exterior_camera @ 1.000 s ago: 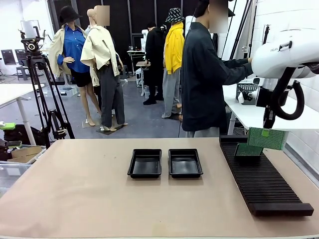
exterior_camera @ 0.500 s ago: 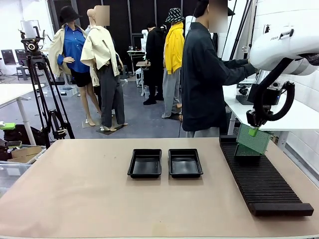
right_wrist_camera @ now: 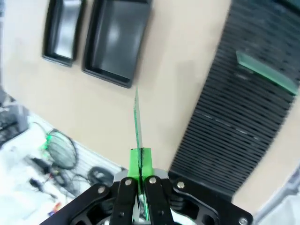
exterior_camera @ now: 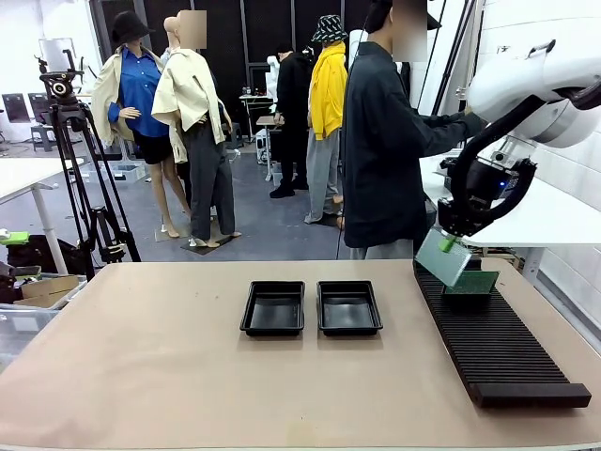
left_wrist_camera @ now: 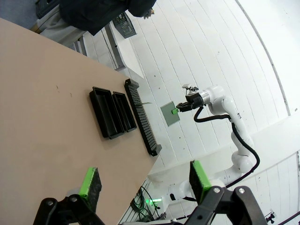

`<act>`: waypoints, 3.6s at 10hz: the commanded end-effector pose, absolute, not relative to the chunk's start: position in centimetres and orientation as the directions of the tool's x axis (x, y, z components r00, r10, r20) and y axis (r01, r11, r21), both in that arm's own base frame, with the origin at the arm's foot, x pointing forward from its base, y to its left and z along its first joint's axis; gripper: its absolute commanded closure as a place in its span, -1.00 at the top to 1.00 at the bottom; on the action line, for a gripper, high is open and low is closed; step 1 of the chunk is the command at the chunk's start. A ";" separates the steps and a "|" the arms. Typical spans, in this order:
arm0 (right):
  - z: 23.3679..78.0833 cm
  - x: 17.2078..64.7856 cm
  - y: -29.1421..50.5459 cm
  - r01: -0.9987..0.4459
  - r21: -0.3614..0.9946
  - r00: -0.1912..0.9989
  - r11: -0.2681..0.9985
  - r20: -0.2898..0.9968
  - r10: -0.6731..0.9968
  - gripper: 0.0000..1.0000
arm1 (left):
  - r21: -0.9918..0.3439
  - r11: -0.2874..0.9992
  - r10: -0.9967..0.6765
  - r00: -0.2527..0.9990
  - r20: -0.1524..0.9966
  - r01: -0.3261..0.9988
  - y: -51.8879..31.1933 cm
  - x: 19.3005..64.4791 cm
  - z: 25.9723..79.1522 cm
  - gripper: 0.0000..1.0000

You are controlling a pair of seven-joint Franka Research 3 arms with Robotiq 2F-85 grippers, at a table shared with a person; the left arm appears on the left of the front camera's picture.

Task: Inspect and transfer BCBs to ESD trays.
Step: Pick up the Blank PCB from the PCB Rack and place it in the left ESD tray.

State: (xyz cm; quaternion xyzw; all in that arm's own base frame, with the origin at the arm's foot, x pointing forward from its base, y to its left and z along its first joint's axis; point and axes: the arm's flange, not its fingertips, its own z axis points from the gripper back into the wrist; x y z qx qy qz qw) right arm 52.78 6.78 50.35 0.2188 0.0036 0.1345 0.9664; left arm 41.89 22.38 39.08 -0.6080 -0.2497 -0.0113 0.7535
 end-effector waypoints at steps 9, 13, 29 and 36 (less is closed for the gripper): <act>47.7 52.0 21.8 -0.021 0.582 0.995 0.813 0.088 -0.037 -1.00 | -0.912 0.267 0.291 0.876 0.385 0.312 22.4 41.7 39.3 1.00; 45.5 51.2 28.4 -0.032 0.581 0.994 0.814 0.103 -0.035 -1.00 | -0.912 0.267 0.291 0.876 0.385 0.312 22.4 41.7 39.3 1.00; 37.5 57.9 40.1 -0.007 0.537 0.996 0.843 0.075 -0.039 -1.00 | -0.912 0.267 0.291 0.876 0.385 0.312 22.4 41.7 39.3 1.00; 35.6 59.4 39.8 0.013 0.495 0.997 0.869 0.056 -0.047 -1.00 | -0.912 0.267 0.291 0.876 0.385 0.312 22.4 41.7 39.3 1.00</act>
